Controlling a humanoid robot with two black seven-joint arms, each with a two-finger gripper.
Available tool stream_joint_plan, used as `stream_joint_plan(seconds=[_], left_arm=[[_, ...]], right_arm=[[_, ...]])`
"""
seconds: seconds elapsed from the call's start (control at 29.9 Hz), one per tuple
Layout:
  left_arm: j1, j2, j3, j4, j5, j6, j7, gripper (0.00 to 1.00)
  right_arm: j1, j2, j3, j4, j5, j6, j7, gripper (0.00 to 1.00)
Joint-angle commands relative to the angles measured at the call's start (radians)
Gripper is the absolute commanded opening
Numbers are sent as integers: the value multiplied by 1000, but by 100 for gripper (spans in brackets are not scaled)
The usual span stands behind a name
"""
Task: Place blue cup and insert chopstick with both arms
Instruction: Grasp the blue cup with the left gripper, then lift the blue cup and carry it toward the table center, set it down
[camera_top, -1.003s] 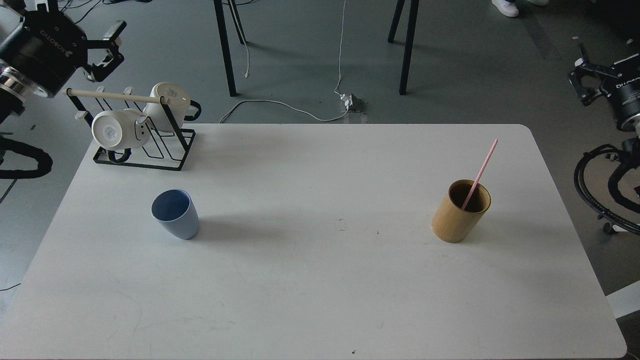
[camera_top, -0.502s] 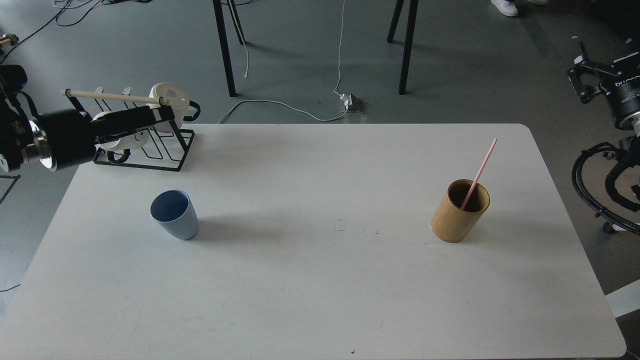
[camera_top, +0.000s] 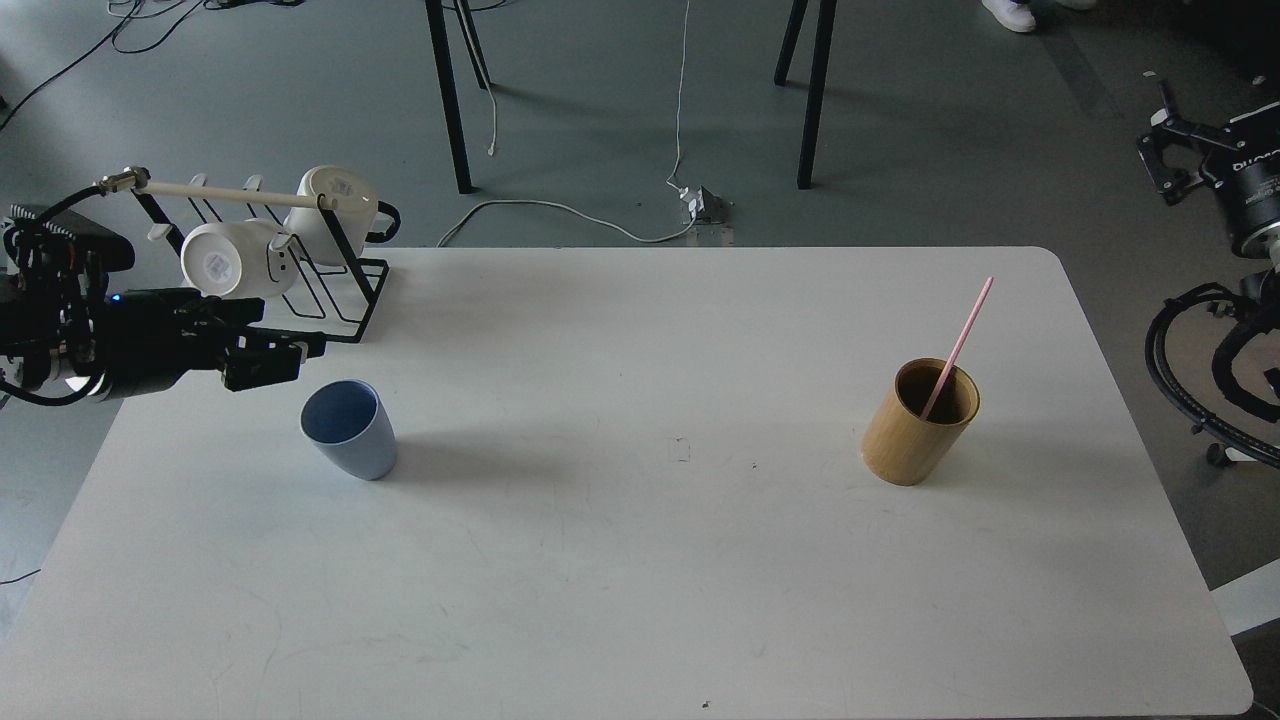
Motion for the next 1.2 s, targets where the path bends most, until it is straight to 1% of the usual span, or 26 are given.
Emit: stream_joint_plan(seconds=[0.0, 0.17, 0.3, 0.37, 0.47, 0.53, 0.64, 0.74, 0.94, 1.04, 1.1, 1.17], left_arm=[[1, -40, 57, 63, 29, 45, 0, 74], [-2, -78, 110, 120, 32, 58, -1, 65], [-3, -132, 124, 175, 34, 59, 2, 63], [-5, -150, 125, 192, 34, 58, 2, 58], [-5, -164, 127, 203, 43, 59, -1, 43], [-5, -167, 125, 203, 52, 58, -1, 35], [-7, -169, 127, 209, 57, 45, -1, 13], [-7, -177, 127, 215, 58, 39, -3, 5], [-13, -175, 125, 207, 69, 38, -4, 2], [-60, -170, 125, 186, 68, 28, -6, 1], [-112, -166, 125, 155, 68, -16, -7, 1], [-176, -163, 125, 92, 68, -92, -15, 1]], right_arm=[[0, -4, 0, 1, 0, 0, -1, 99], [0, -5, 0, 0, -2, 0, -1, 99], [0, -5, 0, 1, -2, 0, 0, 99], [0, -5, 0, 0, -2, 0, 0, 99], [0, -5, 0, 0, -2, 0, -1, 99], [0, -5, 0, -3, -2, 0, -1, 99], [0, -5, 0, -3, -2, 0, 0, 99], [0, -7, 0, -5, -2, 0, -1, 99], [0, -7, 0, -5, -2, 0, -1, 99], [1, -12, 0, -5, -2, 0, -1, 99], [1, -18, 0, -3, -2, 0, -1, 99], [5, -19, 0, -3, -2, 0, -1, 99]])
